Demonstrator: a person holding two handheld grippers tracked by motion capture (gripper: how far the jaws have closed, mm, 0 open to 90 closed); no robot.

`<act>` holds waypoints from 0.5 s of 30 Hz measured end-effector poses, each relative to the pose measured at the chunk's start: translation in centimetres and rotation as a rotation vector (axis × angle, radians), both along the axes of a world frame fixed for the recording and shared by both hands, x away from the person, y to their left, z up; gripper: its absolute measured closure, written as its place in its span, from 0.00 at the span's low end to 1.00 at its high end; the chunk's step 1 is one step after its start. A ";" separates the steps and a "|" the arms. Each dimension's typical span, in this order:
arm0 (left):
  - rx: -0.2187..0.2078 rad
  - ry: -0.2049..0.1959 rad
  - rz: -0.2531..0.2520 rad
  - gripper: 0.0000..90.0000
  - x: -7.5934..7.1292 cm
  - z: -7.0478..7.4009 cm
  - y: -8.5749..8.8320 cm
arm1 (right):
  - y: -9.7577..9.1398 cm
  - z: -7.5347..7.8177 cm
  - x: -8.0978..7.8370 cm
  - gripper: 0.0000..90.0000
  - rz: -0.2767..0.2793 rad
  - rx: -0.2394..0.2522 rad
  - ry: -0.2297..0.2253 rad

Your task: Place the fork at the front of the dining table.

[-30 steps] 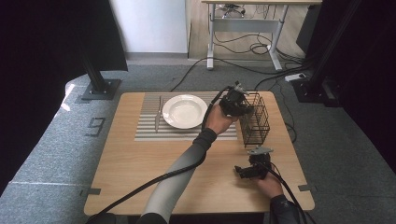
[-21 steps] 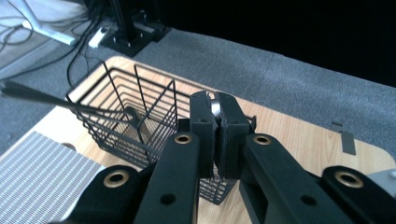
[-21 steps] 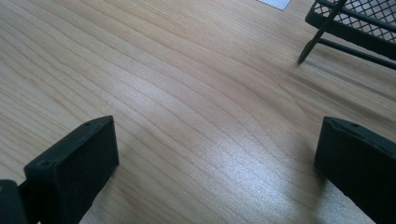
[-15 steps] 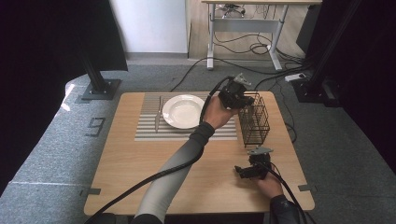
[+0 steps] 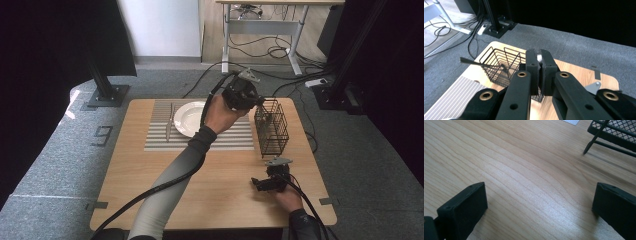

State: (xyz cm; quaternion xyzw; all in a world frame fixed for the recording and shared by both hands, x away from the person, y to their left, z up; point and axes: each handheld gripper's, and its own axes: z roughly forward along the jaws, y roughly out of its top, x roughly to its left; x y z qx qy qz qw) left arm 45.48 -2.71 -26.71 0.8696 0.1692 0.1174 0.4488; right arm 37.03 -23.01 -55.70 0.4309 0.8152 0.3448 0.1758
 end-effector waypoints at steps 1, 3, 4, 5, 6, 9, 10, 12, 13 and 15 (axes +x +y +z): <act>0.004 -0.002 0.003 0.96 -0.1 0.0 0.3 | 0.0 0.0 0.0 0.00 0.001 -0.001 0.000; 0.009 0.005 0.007 0.96 -0.2 0.0 1.0 | 0.0 0.0 0.0 0.00 0.000 0.000 0.000; 0.011 0.009 0.007 0.96 -0.2 -0.1 1.3 | 0.0 0.0 0.0 0.00 0.001 0.000 0.000; 0.017 0.013 0.009 0.96 -0.3 -0.2 1.6 | 0.0 0.0 0.0 0.00 0.001 0.000 0.000; 0.023 0.016 0.011 0.96 -0.4 -0.4 2.0 | 0.0 0.0 0.0 0.00 0.000 0.000 -0.002; 0.031 0.029 0.014 0.96 -0.5 -1.2 3.1 | 0.0 0.0 0.0 0.00 0.003 0.000 0.001; 0.035 0.031 0.014 0.96 -0.5 -1.4 3.4 | 0.0 0.0 0.0 0.00 0.007 -0.001 -0.001; 0.032 0.046 0.017 0.96 -0.6 -2.1 4.0 | 0.0 0.0 0.0 0.00 0.007 0.000 0.000; 0.033 0.054 0.015 0.96 -0.6 -2.6 4.4 | 0.0 0.0 0.0 0.00 0.007 0.000 0.000; 0.040 0.063 0.015 0.96 -0.7 -3.3 4.9 | 0.0 0.0 0.0 0.00 0.008 -0.001 -0.002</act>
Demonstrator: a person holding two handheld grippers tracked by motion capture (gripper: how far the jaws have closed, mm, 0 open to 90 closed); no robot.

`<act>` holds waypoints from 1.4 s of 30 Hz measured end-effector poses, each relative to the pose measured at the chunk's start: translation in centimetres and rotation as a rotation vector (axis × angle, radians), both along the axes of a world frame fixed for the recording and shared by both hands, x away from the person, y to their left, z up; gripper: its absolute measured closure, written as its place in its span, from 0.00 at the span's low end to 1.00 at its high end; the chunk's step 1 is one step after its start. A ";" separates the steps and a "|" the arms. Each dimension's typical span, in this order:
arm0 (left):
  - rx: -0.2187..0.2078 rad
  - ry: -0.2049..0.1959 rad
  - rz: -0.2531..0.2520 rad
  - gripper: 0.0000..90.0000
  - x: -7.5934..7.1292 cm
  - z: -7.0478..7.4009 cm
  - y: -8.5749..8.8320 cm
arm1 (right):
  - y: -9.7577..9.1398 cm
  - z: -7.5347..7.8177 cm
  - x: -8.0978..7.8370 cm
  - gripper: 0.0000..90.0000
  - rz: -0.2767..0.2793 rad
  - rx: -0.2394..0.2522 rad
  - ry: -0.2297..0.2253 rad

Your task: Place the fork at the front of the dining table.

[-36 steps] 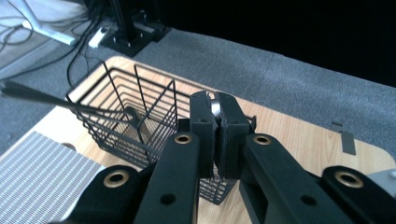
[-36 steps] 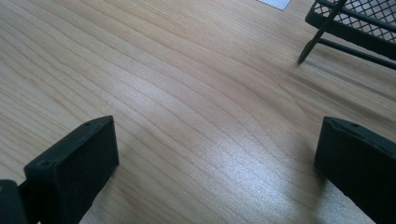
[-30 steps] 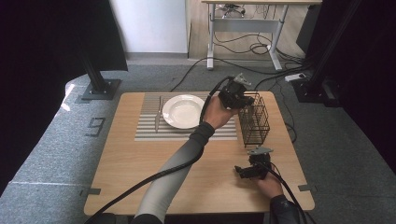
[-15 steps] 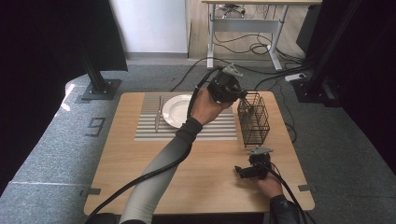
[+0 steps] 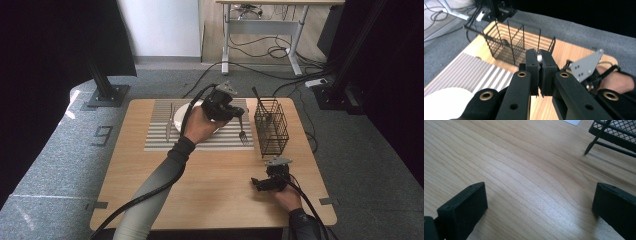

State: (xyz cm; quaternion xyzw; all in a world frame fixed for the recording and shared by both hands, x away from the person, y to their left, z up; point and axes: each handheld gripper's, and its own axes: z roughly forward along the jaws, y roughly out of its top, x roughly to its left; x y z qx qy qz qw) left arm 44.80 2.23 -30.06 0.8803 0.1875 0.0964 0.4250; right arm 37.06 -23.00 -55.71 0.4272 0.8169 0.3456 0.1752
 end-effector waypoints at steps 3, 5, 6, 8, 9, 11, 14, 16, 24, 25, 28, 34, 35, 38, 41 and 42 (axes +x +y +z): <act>0.007 0.014 0.000 0.97 -0.1 -1.0 0.7 | 0.0 0.0 0.0 0.00 -0.001 0.001 0.001; 0.013 0.024 -0.002 0.97 -0.2 -1.8 1.2 | 0.0 0.0 0.0 0.00 0.000 0.001 0.001; 0.017 0.030 -0.003 0.97 -0.3 -2.2 1.4 | 0.0 0.0 0.0 0.00 -0.002 0.003 0.003; 0.019 0.046 -0.006 0.97 -0.4 -3.2 1.9 | 0.0 0.0 0.0 0.01 -0.004 0.004 -0.001; 0.019 0.046 -0.006 0.96 -0.4 -3.2 1.9 | 0.0 0.0 0.0 0.01 -0.004 0.004 -0.001; 0.018 0.054 -0.007 0.97 -0.6 -3.9 2.2 | 0.0 0.1 0.0 0.03 -0.006 0.005 -0.002; 0.022 0.065 -0.012 0.96 -0.8 -4.9 2.6 | 0.1 0.3 0.0 0.06 0.005 0.006 0.005; 0.027 0.071 -0.015 0.96 -0.9 -5.5 2.8 | 0.4 0.5 0.0 0.06 0.017 0.012 0.010; 0.046 0.086 -0.039 0.97 -1.4 -6.9 3.2 | 2.3 2.7 0.0 0.14 0.081 0.058 -0.058; 0.047 0.087 -0.042 0.97 -1.5 -6.9 3.1 | 2.7 3.1 0.1 0.15 0.094 0.062 -0.069; 0.059 0.089 -0.058 0.96 -1.7 -7.1 3.0 | 3.6 4.1 0.4 0.18 0.129 0.067 -0.097; 0.090 0.082 -0.087 0.97 -2.1 -7.3 2.4 | 6.2 6.1 1.2 0.29 0.203 0.070 -0.127; 0.090 0.083 -0.089 0.96 -2.1 -7.3 2.3 | 6.7 6.4 1.4 0.33 0.216 0.068 -0.123; 0.092 0.082 -0.094 0.96 -2.2 -7.2 2.2 | 7.6 7.1 1.8 0.46 0.244 0.037 -0.131; 0.096 0.080 -0.092 0.96 -2.2 -7.1 2.1 | 8.4 7.7 2.1 0.62 0.255 0.038 -0.120; 0.096 0.080 -0.090 0.96 -2.2 -7.1 2.1 | 8.6 7.9 2.1 0.66 0.260 0.043 -0.117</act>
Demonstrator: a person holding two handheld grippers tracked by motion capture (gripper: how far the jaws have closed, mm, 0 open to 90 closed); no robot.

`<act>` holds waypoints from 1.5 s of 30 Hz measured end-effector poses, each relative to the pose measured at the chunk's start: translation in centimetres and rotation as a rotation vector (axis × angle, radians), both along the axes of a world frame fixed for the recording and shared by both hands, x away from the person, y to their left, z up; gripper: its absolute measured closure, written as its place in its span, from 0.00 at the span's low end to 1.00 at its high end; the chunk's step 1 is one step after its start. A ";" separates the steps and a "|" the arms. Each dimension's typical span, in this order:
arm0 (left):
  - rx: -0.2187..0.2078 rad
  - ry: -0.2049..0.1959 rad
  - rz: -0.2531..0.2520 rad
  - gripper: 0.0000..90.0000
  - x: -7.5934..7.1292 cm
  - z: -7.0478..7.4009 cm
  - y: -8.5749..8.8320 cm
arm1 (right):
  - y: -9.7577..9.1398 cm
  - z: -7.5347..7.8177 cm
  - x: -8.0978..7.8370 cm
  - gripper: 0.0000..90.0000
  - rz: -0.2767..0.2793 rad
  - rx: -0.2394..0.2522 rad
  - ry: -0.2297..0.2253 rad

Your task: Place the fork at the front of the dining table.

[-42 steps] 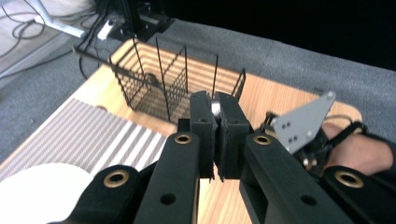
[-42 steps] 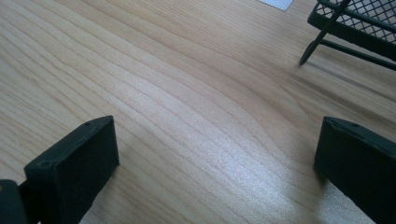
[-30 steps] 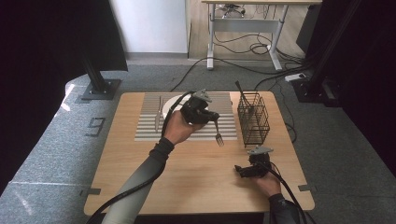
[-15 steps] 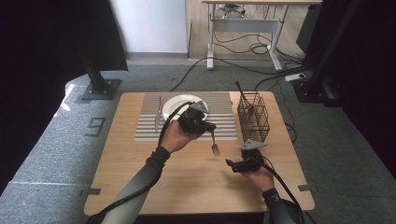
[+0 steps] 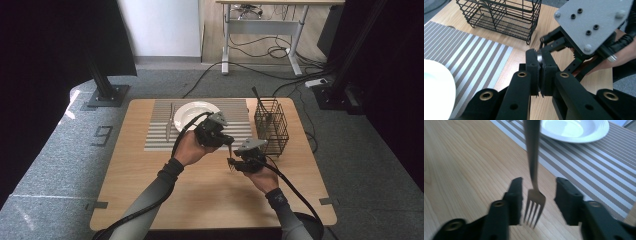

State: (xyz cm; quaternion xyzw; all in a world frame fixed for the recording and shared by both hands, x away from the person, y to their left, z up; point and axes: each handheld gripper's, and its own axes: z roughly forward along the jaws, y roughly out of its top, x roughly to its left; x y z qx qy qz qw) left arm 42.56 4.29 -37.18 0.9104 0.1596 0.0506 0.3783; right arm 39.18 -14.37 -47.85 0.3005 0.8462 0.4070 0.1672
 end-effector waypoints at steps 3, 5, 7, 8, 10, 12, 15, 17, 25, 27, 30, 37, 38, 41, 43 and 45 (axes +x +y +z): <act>-0.001 0.003 -0.004 0.96 0.0 0.0 -0.1 | 0.5 0.3 -0.1 0.78 0.005 0.005 -0.002; -0.003 0.005 -0.010 0.96 0.0 0.0 -0.1 | 0.7 0.4 -0.1 0.86 0.004 0.002 -0.009; -0.004 -0.002 -0.009 0.96 -0.1 0.0 -0.2 | 0.9 0.5 -0.1 0.91 0.002 -0.005 -0.023; -0.004 -0.004 -0.007 0.96 -0.1 0.0 -0.3 | 1.0 0.5 -0.2 0.92 -0.001 -0.012 -0.029; -0.010 -0.007 -0.007 0.96 -0.1 -0.1 -0.3 | 1.4 0.5 -0.5 0.93 -0.006 -0.032 -0.053; -0.043 -0.009 -0.014 0.95 -0.2 -0.2 -0.2 | 1.4 0.5 -0.5 0.93 -0.007 -0.028 -0.052; -0.066 -0.029 -0.002 0.76 -0.6 -0.6 -0.1 | 1.3 0.5 -0.6 0.94 -0.007 -0.016 -0.051; -0.075 -0.050 0.018 0.62 -0.8 -1.0 0.1 | 1.2 0.6 -0.5 0.94 -0.002 -0.005 -0.045; -0.132 -0.121 0.104 0.24 -2.6 -3.2 3.0 | 0.5 0.8 0.0 0.94 -0.025 -0.015 -0.038; -0.129 -0.127 0.140 0.16 -3.2 -4.0 3.8 | 0.4 0.9 0.1 0.94 -0.025 -0.018 -0.037; -0.140 -0.100 0.176 0.10 -4.3 -6.2 5.7 | 0.1 0.9 0.5 0.94 -0.031 -0.024 -0.029; -0.167 -0.025 0.261 0.01 -5.9 -10.5 8.9 | -0.6 1.0 1.5 0.94 -0.055 -0.008 -0.007; -0.164 -0.019 0.274 0.00 -6.2 -11.1 9.2 | -0.7 1.0 1.7 0.94 -0.057 -0.004 -0.002; -0.140 -0.008 0.302 0.00 -7.2 -12.9 10.3 | -0.8 1.2 2.1 0.94 -0.066 -0.014 0.000; -0.106 -0.009 0.318 0.00 -7.9 -14.0 10.9 | -0.7 1.3 2.5 0.94 -0.065 -0.020 0.000; -0.079 -0.014 0.330 0.00 -8.3 -14.8 11.3 | -0.7 1.5 2.8 0.94 -0.070 -0.023 0.003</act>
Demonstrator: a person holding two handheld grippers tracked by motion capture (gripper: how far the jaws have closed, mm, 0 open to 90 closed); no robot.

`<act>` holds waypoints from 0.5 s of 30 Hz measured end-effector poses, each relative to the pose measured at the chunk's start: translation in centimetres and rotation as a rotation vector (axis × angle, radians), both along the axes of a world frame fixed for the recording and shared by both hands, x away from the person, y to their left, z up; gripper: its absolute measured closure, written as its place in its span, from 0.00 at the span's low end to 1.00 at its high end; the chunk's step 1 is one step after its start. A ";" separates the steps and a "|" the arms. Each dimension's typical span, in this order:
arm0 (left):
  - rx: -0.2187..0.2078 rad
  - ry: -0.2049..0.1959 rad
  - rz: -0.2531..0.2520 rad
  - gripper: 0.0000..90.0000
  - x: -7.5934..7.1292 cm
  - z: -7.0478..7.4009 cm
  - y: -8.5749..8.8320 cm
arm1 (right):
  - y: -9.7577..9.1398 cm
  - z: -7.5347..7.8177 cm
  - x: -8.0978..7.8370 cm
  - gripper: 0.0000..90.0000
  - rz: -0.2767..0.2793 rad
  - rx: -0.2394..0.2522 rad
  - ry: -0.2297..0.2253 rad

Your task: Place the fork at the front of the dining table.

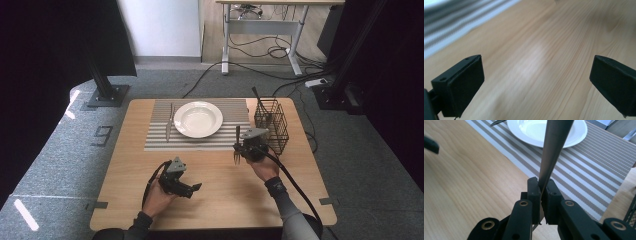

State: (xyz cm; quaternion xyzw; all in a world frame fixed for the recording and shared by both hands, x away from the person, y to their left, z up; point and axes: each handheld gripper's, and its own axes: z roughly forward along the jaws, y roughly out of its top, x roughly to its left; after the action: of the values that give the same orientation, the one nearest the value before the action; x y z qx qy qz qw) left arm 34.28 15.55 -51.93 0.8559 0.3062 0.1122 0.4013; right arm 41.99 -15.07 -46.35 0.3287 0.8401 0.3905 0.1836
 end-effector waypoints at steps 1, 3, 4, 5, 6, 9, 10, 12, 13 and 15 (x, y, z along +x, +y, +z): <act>0.026 0.003 0.006 0.00 -0.2 -0.4 0.1 | 0.0 0.1 0.2 0.94 -0.004 0.000 -0.002; 0.060 0.005 0.021 0.00 -0.8 -1.0 0.3 | 0.1 0.5 0.9 0.94 -0.012 -0.007 -0.007; 0.060 0.005 0.021 0.00 -0.8 -1.0 0.3 | 0.1 0.5 0.9 0.94 -0.012 -0.007 -0.007; 0.071 0.010 0.023 0.00 -0.9 -1.2 0.4 | 0.1 0.7 1.1 0.94 -0.013 -0.010 -0.012; 0.083 0.011 0.026 0.00 -1.0 -1.5 0.4 | 0.1 0.8 1.3 0.94 -0.015 -0.009 -0.011; 0.140 0.027 0.031 0.00 -0.9 -2.2 0.4 | 0.2 1.1 1.9 0.94 -0.028 -0.013 -0.007; 0.155 0.029 0.037 0.00 -0.8 -2.4 0.4 | 0.2 1.2 2.2 0.94 -0.031 -0.018 -0.005; 0.154 0.047 0.038 0.00 -0.6 -2.8 0.5 | 0.3 1.4 2.6 0.94 -0.034 -0.027 -0.008; 0.141 0.055 0.039 0.00 -0.6 -3.0 0.6 | 0.4 1.5 2.9 0.94 -0.038 -0.027 -0.006; 0.139 0.051 0.042 0.00 -0.5 -3.0 0.7 | 0.6 1.9 3.7 0.94 -0.051 -0.035 -0.005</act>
State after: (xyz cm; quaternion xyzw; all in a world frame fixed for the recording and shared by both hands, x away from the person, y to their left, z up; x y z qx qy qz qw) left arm 33.77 16.23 -54.93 0.8777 0.3255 0.1199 0.3306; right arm 45.64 -14.52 -44.47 0.3457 0.8378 0.3716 0.2011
